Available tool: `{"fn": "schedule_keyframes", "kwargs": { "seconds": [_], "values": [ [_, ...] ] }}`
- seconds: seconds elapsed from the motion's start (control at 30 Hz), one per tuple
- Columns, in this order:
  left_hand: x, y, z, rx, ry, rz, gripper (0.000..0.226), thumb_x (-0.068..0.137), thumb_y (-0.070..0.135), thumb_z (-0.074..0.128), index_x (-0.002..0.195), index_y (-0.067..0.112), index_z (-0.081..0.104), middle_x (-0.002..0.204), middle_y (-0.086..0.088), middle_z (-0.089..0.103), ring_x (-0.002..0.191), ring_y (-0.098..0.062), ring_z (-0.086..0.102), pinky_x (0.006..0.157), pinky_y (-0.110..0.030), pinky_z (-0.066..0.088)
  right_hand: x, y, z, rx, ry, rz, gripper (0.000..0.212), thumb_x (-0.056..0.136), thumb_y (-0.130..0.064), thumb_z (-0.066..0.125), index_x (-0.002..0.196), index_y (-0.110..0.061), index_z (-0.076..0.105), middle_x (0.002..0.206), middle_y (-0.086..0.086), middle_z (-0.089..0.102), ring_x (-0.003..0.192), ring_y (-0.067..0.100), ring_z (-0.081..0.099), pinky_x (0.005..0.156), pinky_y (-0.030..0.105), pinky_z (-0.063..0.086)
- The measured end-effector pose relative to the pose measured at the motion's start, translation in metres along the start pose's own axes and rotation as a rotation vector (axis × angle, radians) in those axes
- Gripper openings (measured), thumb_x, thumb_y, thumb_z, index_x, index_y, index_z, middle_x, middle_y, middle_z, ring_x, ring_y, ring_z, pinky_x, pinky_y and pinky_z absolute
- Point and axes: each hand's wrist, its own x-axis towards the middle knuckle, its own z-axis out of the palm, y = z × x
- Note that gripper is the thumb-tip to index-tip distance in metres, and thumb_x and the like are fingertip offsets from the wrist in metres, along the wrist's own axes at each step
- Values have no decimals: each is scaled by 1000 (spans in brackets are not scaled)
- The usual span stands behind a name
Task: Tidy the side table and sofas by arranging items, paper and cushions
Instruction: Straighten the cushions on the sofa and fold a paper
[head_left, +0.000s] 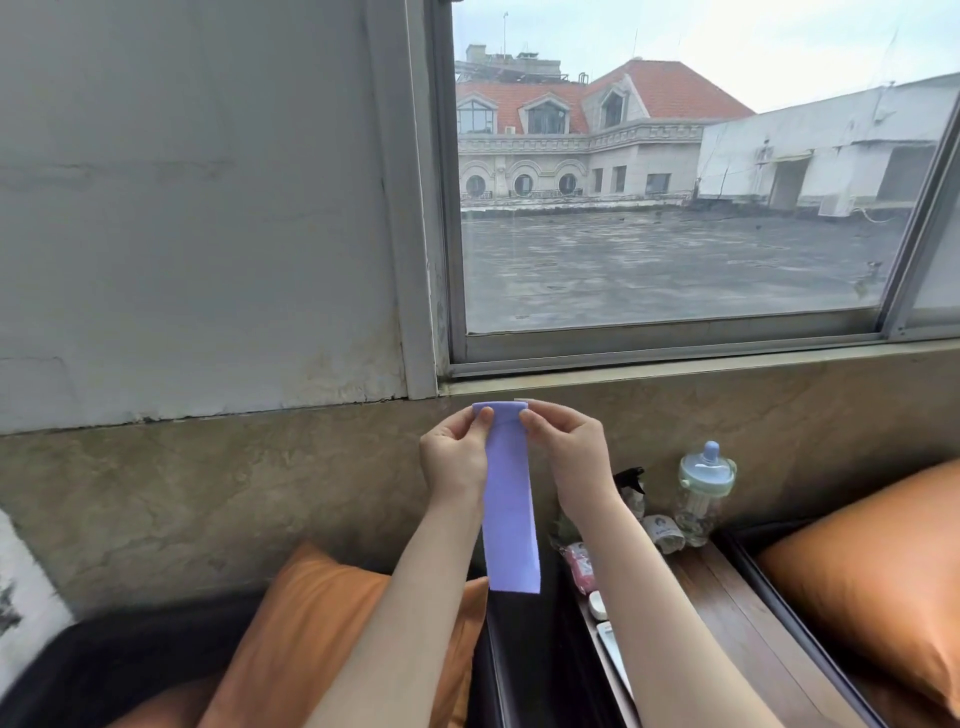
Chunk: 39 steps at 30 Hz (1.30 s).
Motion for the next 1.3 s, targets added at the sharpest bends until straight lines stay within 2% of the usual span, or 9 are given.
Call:
{"fn": "schedule_keyframes", "kwargs": {
  "seconds": [0.27,0.43,0.53,0.63,0.73,0.9,0.97,1.1,1.3],
  "values": [
    [-1,-6,-1,55,-7,80,30,91,0,57,78,24,70,75,4,68,77,-17,60,76,-32,50,2,10,5,-109,15,19,16,90,-4,57,100,-7,70,81,-5,69,75,6,62,69,12,49],
    [-2,-9,2,223,-35,151,18,95,7,52,104,11,67,91,2,65,87,-14,59,70,-14,44,0,8,11,-221,58,-38,18,93,-5,53,98,-11,69,81,-4,65,72,4,56,62,9,42],
    [-3,-12,3,246,-40,182,23,93,8,56,114,10,65,96,2,65,93,-12,60,80,-19,45,-1,8,13,-329,31,-103,20,93,-4,52,102,-7,69,84,-1,62,76,7,55,66,15,41],
    [-4,-12,2,215,-36,205,22,91,3,56,90,20,70,83,4,68,82,-11,60,79,-27,48,-2,6,10,-319,57,-149,24,89,2,54,86,-16,70,77,-5,62,68,-1,55,63,13,41],
    [-4,-7,-1,99,-62,63,19,91,6,59,84,18,72,85,-5,71,89,-22,64,85,-36,51,-5,3,5,-206,77,-161,34,85,8,57,74,-22,69,75,-8,64,61,-9,57,60,7,42],
    [-5,1,-1,-41,-140,-48,33,93,10,57,67,19,76,76,-2,73,92,-27,63,95,-44,49,-6,-1,0,-147,22,-207,38,82,15,56,85,-20,70,80,-6,65,67,-9,60,63,8,45],
    [-2,1,0,-45,-82,-33,24,90,3,60,76,19,72,80,-6,70,90,-28,62,95,-47,49,-5,-1,-2,-186,-34,-177,36,84,13,55,90,-19,70,82,-4,67,70,-8,60,66,9,46],
    [-4,-1,-3,84,-30,80,15,90,3,60,91,15,70,92,-7,70,87,-20,64,80,-30,54,-4,2,-4,-275,-72,-111,21,90,-3,58,104,-11,70,88,-6,69,77,-4,61,70,8,46],
    [-6,-6,-4,224,-33,155,17,90,11,63,105,6,68,89,0,67,81,-12,62,73,-19,50,-3,4,-5,-246,55,-127,22,85,5,61,95,-13,70,79,-13,66,71,-7,62,67,7,47]
  ]
}}
